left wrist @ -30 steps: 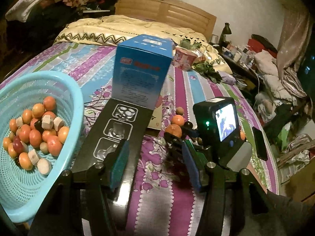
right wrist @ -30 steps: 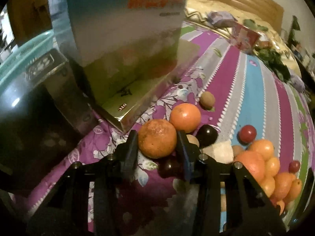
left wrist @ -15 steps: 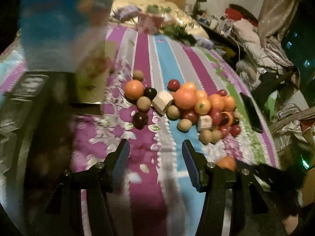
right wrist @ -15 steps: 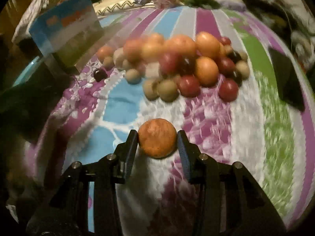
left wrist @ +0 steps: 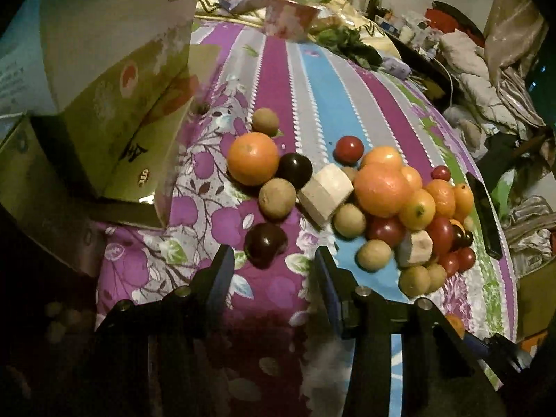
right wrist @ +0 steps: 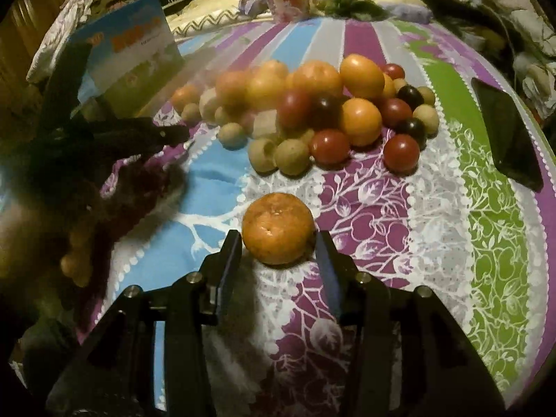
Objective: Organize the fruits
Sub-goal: 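Grasp a tangerine with the right tool while the left tool grasps a dark plum, then carry the tangerine and plum in both tools over the blue basket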
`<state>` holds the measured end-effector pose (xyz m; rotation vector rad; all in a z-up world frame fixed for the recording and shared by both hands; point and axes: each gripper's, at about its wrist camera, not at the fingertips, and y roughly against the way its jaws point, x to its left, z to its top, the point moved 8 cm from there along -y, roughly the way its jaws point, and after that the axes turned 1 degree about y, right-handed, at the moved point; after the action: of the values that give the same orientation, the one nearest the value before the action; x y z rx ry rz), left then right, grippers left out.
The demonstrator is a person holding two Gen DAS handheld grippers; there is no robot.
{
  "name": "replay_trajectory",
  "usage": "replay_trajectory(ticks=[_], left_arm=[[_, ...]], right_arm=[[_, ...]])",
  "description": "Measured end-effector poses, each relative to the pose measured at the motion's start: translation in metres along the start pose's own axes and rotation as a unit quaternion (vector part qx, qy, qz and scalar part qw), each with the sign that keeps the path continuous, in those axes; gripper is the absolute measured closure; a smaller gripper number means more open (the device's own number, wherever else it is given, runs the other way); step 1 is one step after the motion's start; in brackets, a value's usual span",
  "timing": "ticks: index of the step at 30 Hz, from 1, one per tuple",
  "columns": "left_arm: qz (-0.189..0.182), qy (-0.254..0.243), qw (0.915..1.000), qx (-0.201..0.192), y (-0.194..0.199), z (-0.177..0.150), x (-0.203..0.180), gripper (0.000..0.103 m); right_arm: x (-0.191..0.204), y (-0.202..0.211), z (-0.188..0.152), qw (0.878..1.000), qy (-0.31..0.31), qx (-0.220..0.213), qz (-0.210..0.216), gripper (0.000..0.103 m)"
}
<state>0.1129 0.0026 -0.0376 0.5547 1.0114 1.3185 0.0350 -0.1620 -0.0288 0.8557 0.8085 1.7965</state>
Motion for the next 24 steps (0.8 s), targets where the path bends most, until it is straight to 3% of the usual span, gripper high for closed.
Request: replay_trajectory(ticks=[3, 7, 14, 18, 21, 24], left_arm=[[0.006, 0.002, 1.0, -0.004, -0.006, 0.006, -0.001, 0.055], [0.021, -0.003, 0.9998, -0.006, -0.011, 0.009, -0.002, 0.077], [0.023, -0.011, 0.9995, -0.016, -0.003, 0.005, -0.003, 0.077], [0.024, -0.051, 0.9969, -0.056, 0.035, 0.003, -0.02, 0.077], [0.03, -0.099, 0.9897, -0.098, 0.074, 0.001, -0.038, 0.077], [0.037, -0.114, 0.9852, -0.122, 0.11, 0.0, -0.046, 0.077]], right_arm=[[0.0, -0.002, 0.003, 1.0, 0.005, -0.002, -0.007, 0.06], [0.002, -0.007, 0.004, 1.0, 0.016, 0.0, -0.015, 0.06], [0.002, -0.003, 0.003, 1.0, 0.004, -0.011, -0.027, 0.061], [-0.004, 0.017, 0.012, 0.997, -0.003, -0.046, -0.058, 0.061], [-0.011, 0.042, 0.028, 0.992, -0.008, -0.082, -0.092, 0.061], [-0.013, 0.066, 0.046, 0.988, -0.01, -0.109, -0.113, 0.061]])
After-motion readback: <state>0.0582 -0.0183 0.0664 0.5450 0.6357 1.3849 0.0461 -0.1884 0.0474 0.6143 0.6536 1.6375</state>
